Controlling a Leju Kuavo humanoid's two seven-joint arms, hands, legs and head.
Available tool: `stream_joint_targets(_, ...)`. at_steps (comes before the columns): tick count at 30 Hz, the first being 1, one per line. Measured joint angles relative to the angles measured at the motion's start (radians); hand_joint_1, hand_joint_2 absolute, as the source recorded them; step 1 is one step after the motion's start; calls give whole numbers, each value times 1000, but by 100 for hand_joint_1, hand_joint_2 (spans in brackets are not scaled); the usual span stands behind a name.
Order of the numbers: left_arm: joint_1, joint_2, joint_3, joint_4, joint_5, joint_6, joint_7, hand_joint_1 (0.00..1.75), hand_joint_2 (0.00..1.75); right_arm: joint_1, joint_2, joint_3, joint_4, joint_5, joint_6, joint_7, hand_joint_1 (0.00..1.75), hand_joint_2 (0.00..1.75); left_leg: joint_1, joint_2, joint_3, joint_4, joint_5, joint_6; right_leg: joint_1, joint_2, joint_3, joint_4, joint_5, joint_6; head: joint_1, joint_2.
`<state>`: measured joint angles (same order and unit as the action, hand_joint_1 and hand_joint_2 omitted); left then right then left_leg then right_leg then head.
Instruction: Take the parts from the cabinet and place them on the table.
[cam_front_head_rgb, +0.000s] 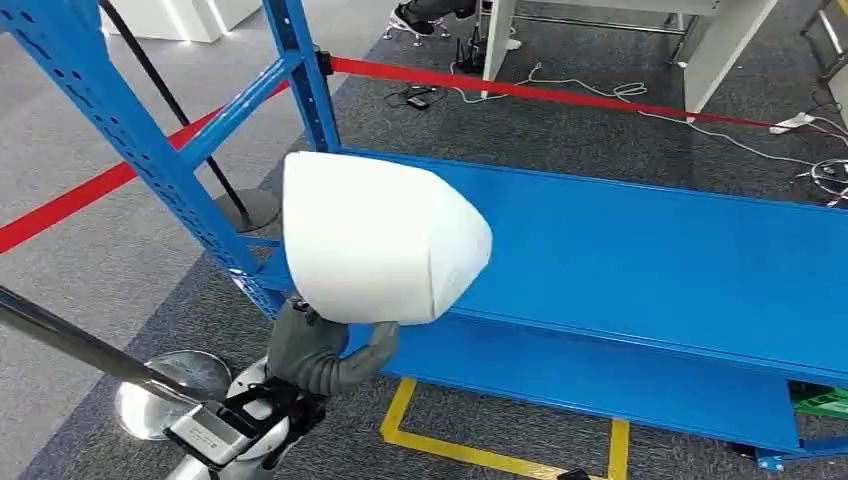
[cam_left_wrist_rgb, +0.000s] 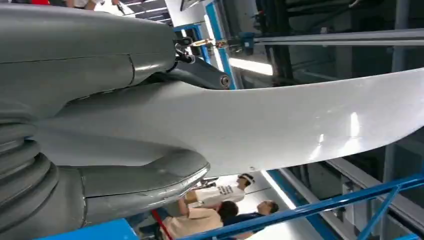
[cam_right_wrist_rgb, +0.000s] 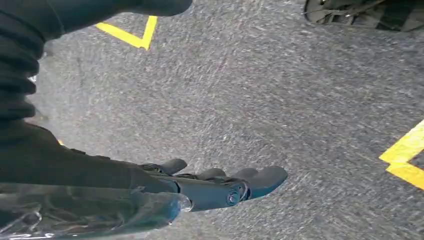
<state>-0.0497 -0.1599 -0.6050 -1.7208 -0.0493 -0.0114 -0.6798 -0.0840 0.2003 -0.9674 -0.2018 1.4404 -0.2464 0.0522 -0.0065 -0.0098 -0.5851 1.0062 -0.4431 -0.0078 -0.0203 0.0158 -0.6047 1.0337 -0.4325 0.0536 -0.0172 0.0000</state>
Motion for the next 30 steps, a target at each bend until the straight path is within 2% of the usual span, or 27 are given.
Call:
stream_joint_targets(5,2,9,1,-11,13,-9,0,175,175,0,-3,0,0,5,2,14,0,175,0,0,0,0,0,0,0,0,0,0,0,0,0,0)
stream_joint_targets(30,4,16,1,-40,14,-12,0,175,175,-1,-8,-3,0,-21,15,-8,0,175,0,0,0,0,0,0,0,0,0,0,0,0,0,0)
